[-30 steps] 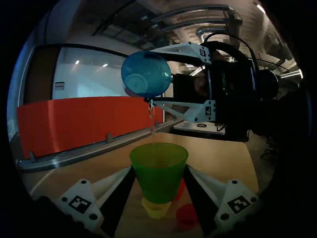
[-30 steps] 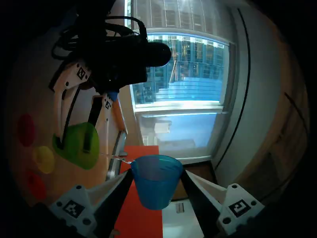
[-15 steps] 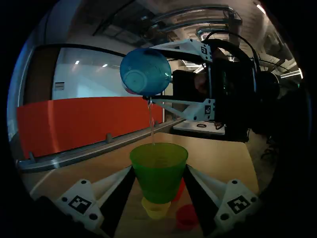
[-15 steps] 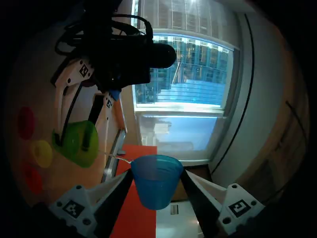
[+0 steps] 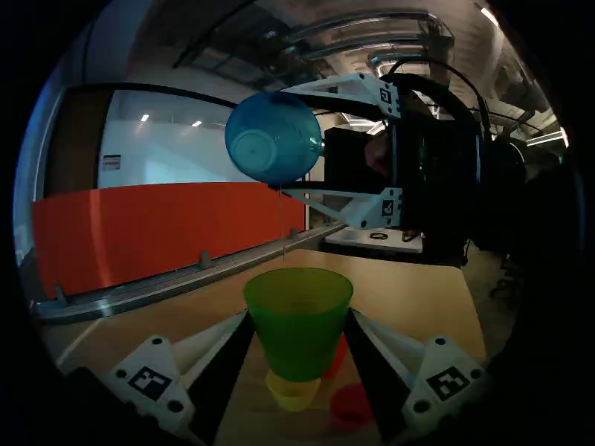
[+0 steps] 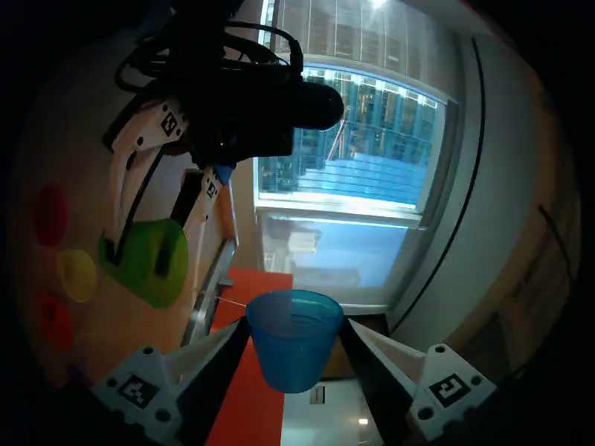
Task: Pour water
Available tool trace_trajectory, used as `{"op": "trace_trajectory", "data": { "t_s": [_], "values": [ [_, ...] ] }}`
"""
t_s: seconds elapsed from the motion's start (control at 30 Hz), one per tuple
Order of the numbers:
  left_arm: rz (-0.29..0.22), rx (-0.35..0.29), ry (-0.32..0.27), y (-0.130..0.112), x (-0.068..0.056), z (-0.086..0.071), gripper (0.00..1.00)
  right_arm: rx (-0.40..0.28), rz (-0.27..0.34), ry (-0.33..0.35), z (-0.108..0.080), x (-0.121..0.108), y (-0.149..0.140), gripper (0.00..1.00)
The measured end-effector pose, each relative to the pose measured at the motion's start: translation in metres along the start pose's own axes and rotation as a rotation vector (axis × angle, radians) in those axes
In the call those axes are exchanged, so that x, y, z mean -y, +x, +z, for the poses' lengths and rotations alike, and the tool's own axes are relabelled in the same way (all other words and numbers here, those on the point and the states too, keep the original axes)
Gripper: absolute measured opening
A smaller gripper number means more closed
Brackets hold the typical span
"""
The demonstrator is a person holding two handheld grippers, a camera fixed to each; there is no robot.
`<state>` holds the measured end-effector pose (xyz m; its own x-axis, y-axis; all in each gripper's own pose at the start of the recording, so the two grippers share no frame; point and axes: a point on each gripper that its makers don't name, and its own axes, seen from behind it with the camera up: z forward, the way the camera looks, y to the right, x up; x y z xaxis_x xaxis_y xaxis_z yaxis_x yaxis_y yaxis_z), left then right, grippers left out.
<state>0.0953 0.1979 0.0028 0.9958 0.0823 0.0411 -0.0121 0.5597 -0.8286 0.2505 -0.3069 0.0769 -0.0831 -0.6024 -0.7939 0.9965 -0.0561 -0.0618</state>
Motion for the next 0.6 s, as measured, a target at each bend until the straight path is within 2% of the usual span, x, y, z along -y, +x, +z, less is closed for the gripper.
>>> {"op": "trace_trajectory", "data": {
  "t_s": [0.2, 0.37, 0.5, 0.6],
  "values": [
    [0.001, -0.001, 0.003, 0.0005, 0.0007, 0.0002, 0.81, -0.003, -0.007, 0.0, -0.0001, 0.0002, 0.0007, 0.9],
    [0.001, -0.002, 0.006, 0.0003, 0.0013, -0.0002, 0.82, -0.006, 0.024, -0.002, -0.0006, 0.0006, 0.0007, 0.9],
    [0.002, -0.003, 0.007, 0.0, 0.0018, -0.0006, 0.81, -0.01, 0.091, -0.007, -0.0019, 0.0005, 0.0, 0.9],
    [0.001, -0.004, 0.008, 0.0006, 0.002, -0.0007, 0.81, -0.012, 0.169, -0.009, -0.0033, 0.0015, -0.0014, 0.9]
  ]
}}
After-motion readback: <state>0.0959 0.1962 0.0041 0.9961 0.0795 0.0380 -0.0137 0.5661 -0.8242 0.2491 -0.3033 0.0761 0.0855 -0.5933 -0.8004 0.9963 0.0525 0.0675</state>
